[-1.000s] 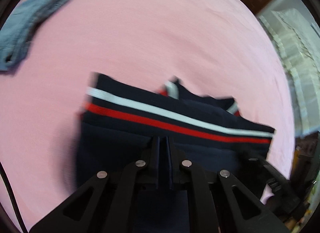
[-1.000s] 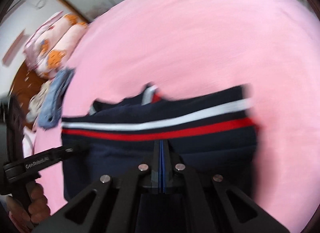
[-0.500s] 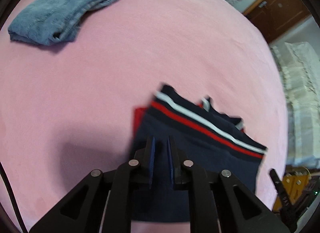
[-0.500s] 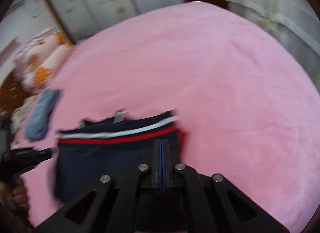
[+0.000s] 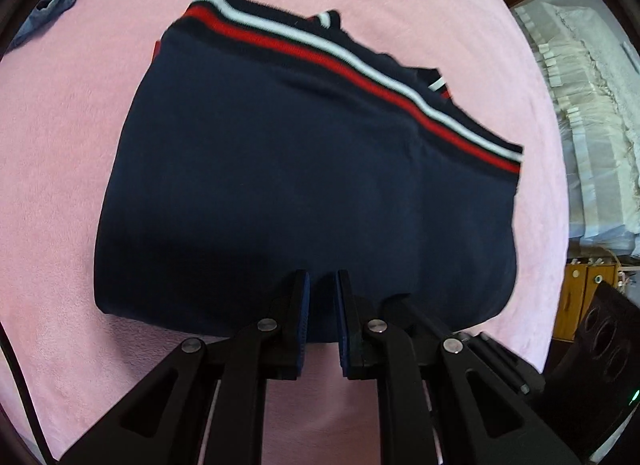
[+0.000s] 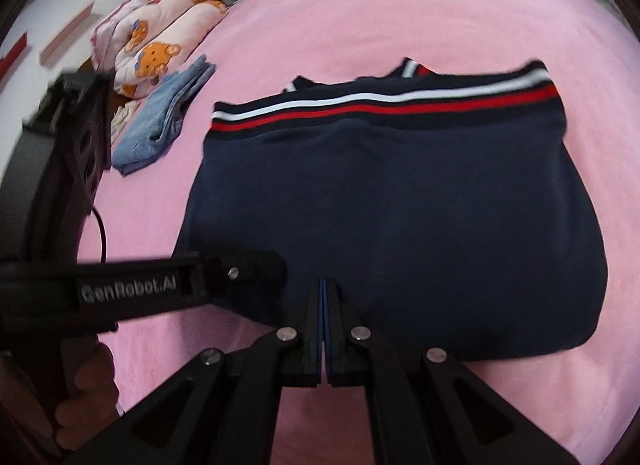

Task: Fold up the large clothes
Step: 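Lay the folded hem down onto the jacket with both tools, then release the jacket with the left tool while the right tool holds the hem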

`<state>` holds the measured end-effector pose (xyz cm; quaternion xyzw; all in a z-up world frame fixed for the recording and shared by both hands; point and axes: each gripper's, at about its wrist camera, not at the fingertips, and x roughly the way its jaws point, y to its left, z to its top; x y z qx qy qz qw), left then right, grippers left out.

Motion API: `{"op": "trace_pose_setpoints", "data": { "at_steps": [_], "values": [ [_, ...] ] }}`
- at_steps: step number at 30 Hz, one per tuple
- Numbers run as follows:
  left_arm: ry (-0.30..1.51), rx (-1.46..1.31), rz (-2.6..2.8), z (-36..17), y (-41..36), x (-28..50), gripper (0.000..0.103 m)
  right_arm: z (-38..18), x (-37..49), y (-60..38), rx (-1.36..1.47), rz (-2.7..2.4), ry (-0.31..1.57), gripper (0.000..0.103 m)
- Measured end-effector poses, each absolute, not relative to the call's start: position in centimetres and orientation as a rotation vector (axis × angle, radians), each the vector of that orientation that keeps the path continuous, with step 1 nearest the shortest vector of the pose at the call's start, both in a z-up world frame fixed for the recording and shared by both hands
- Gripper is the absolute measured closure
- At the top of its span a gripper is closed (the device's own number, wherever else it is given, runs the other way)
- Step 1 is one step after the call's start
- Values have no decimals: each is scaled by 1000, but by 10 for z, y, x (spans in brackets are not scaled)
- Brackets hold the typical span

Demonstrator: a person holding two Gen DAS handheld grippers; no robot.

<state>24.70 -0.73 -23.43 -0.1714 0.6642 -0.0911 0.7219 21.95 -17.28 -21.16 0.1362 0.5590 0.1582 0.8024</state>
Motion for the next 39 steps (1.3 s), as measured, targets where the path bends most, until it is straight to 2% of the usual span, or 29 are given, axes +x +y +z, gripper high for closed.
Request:
{"op": "trace_pose_setpoints", "data": {
  "at_steps": [3, 8, 13, 20, 23, 27, 35, 37, 39],
  "values": [
    [1476, -410, -177, -243, -4, 247, 94, -218, 224, -195, 313, 260, 1206, 103],
    [1483, -437, -141, -246, 13, 241, 94, -224, 218, -249, 514, 235, 1201, 103],
    [1492, -364, -26, -251, 38, 231, 94, -217, 197, -278, 361, 25, 1201, 103],
    [1498, -463, 11, -265, 61, 217, 94, -215, 178, -327, 425, -188, 1201, 103],
    [1491, -438, 10, -263, 54, 214, 94, -196, 188, -312, 415, -148, 1155, 102],
    [1465, -404, -19, -256, 35, 214, 83, -178, 213, -277, 503, -12, 1080, 102],
    [1484, -498, -57, -267, 39, 206, 82, -194, 263, -181, 466, 199, 1098, 102],
    [1501, -485, -75, -271, 42, 205, 77, -201, 268, -168, 436, 192, 1118, 102],
    [1528, -482, -104, -271, 48, 210, 66, -214, 272, -159, 420, 155, 1153, 102]
  ]
}}
